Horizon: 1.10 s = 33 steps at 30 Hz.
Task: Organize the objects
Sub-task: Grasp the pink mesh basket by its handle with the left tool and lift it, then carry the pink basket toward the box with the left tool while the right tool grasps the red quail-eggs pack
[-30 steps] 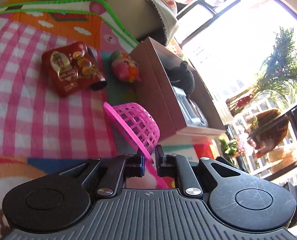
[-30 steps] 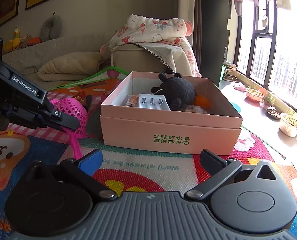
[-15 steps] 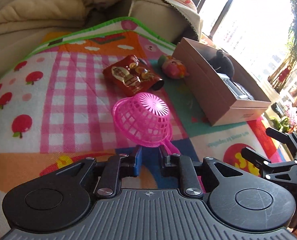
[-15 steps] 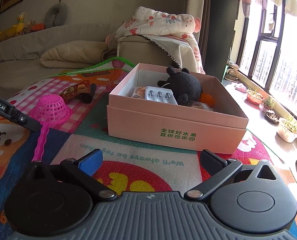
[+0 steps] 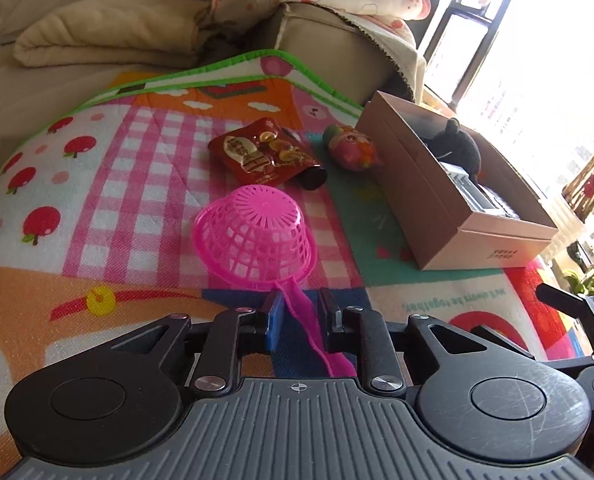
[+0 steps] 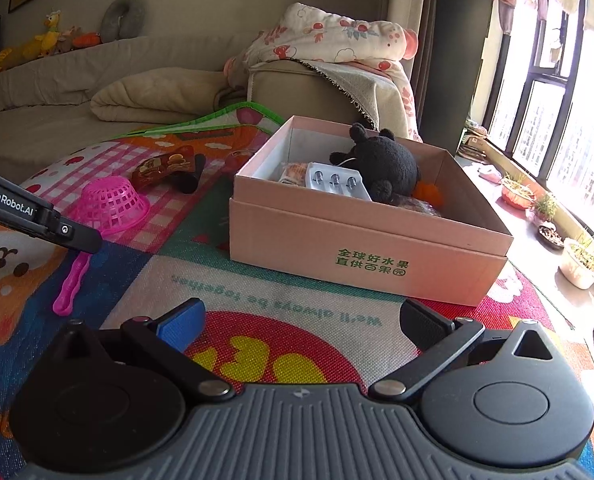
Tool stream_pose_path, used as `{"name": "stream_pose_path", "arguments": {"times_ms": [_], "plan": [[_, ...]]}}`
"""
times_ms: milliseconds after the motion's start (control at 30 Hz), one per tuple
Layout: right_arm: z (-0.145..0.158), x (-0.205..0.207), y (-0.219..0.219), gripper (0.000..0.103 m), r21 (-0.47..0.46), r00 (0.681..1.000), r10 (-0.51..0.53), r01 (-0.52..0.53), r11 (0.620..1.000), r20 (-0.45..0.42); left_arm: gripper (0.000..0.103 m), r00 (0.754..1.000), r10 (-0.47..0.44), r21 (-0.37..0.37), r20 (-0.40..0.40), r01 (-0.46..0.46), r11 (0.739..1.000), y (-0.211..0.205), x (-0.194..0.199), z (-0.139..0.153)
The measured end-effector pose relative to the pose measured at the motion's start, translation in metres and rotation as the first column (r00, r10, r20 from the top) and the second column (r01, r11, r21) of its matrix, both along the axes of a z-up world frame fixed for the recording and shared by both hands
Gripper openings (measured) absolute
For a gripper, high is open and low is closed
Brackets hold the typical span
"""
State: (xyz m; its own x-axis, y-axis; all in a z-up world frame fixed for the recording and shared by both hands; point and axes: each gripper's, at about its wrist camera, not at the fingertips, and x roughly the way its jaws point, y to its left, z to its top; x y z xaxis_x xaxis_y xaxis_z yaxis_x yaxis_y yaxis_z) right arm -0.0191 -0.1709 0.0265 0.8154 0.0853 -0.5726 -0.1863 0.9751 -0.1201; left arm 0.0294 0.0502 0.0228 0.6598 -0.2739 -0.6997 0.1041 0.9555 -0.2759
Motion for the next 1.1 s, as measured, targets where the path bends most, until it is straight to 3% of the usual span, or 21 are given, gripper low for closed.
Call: {"name": "stream_pose_path", "arguments": {"times_ms": [233, 400, 467, 533, 633, 700, 833, 900, 1100], "plan": [[0.000, -0.001, 0.000, 0.103, 0.001, 1.000, 0.001, -0.001, 1.000, 0.004, 0.027, 0.994, 0.046, 0.173, 0.100, -0.063, 0.983, -0.034, 0.008, -0.005], [0.000, -0.002, 0.000, 0.103, 0.000, 1.000, -0.003, 0.003, 1.000, 0.004, 0.026, 0.981, 0.172, 0.096, 0.088, -0.180, 0.979, -0.033, 0.016, -0.005], [0.000, -0.002, 0.000, 0.103, 0.003, 1.000, -0.005, 0.005, 1.000, 0.007, 0.026, 0.978, 0.193, 0.098, 0.076, -0.200, 0.975, -0.034, 0.022, -0.004], [0.001, -0.003, -0.001, 0.103, 0.006, 1.000, -0.007, 0.006, 1.000, 0.012, 0.025, 0.974, 0.221, 0.089, 0.056, -0.225, 0.970, -0.034, 0.027, -0.003], [0.002, -0.005, -0.002, 0.103, 0.015, 1.000, -0.010, 0.010, 1.000, 0.025, 0.025, 0.957, 0.292, 0.001, -0.002, -0.292, 0.957, -0.024, 0.032, -0.001], [0.003, -0.007, -0.003, 0.103, 0.024, 0.999, -0.013, 0.012, 1.000, 0.035, 0.024, 0.953, 0.303, -0.001, -0.014, -0.303, 0.953, -0.022, 0.035, 0.000], [0.004, -0.010, -0.005, 0.103, 0.038, 0.999, -0.015, 0.013, 0.999, 0.052, 0.025, 0.979, 0.196, 0.168, 0.057, -0.203, 0.965, -0.041, 0.034, -0.002], [0.005, -0.011, -0.006, 0.103, 0.043, 0.998, -0.017, 0.014, 0.999, 0.058, 0.027, 0.988, 0.128, 0.245, 0.086, -0.146, 0.958, -0.047, 0.030, -0.003], [0.007, -0.014, -0.007, 0.103, 0.052, 0.997, -0.023, 0.019, 0.998, 0.076, 0.032, 0.992, -0.023, 0.381, 0.128, -0.028, 0.924, -0.037, 0.012, -0.005]]}}
